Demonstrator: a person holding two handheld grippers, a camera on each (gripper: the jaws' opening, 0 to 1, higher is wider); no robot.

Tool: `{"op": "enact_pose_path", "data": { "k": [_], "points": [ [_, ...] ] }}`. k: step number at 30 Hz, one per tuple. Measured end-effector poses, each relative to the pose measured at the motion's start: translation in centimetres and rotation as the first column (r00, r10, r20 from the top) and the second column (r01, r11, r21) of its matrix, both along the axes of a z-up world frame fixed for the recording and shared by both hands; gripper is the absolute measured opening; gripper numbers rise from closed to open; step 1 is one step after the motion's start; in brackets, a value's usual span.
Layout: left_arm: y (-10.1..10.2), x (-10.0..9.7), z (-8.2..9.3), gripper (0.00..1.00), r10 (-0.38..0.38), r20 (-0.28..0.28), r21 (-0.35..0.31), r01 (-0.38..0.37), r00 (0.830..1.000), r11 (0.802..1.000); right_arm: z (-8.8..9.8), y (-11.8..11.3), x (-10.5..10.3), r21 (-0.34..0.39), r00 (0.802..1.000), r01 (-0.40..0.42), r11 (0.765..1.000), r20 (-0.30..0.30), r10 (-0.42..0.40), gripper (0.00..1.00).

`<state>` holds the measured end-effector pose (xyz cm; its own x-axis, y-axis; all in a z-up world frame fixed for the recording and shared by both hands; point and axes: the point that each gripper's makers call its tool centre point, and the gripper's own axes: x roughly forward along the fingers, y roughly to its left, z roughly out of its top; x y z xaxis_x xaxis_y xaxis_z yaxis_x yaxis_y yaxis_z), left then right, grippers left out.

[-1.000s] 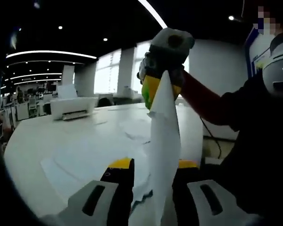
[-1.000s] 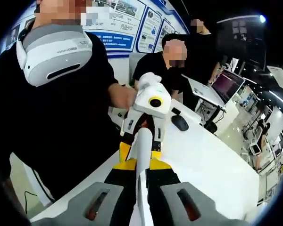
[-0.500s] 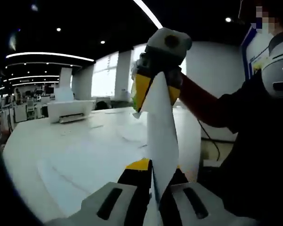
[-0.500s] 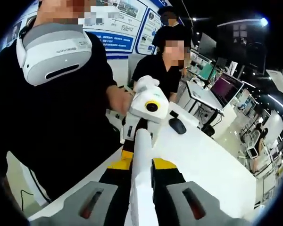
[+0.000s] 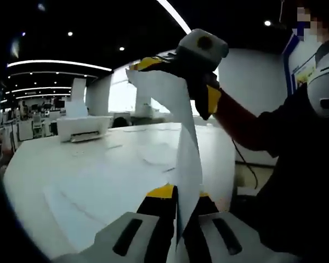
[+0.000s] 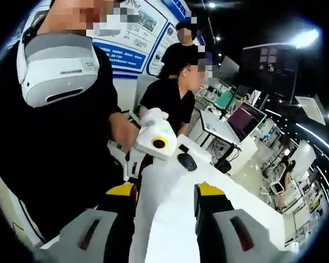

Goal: Organize the stack of printing papers by aligning and flattening the scattered papers on the table

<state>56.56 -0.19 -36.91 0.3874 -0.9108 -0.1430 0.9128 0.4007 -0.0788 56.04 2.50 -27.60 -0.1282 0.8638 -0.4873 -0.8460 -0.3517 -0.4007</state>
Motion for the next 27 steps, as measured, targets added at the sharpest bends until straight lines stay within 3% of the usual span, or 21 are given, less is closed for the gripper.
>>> {"op": "enact_pose_path", "data": {
  "k": [8,16,27],
  "points": [
    [0.5,0.3,0.7,0.06,0.013,0.006,-0.035,-0.012,1.0,0.999,1.4,-1.0,0.2,0.069,1.0,0.025,0.997,-0.018,-0.024,0.42],
    [0.4,0.1,0.8,0.06,-0.007,0.011,-0.021,0.008,1.0,1.0,2.6,-2.9,1.0,0.135,0.997,0.069,0.989,-0.034,-0.065,0.4],
    [1.2,-0.3,1.1,0.06,-0.026,-0.049,-0.055,0.024,0.998,0.998,3.9,-5.3,1.1,0.209,0.992,0.123,0.97,-0.044,-0.116,0.37]
  ]
}}
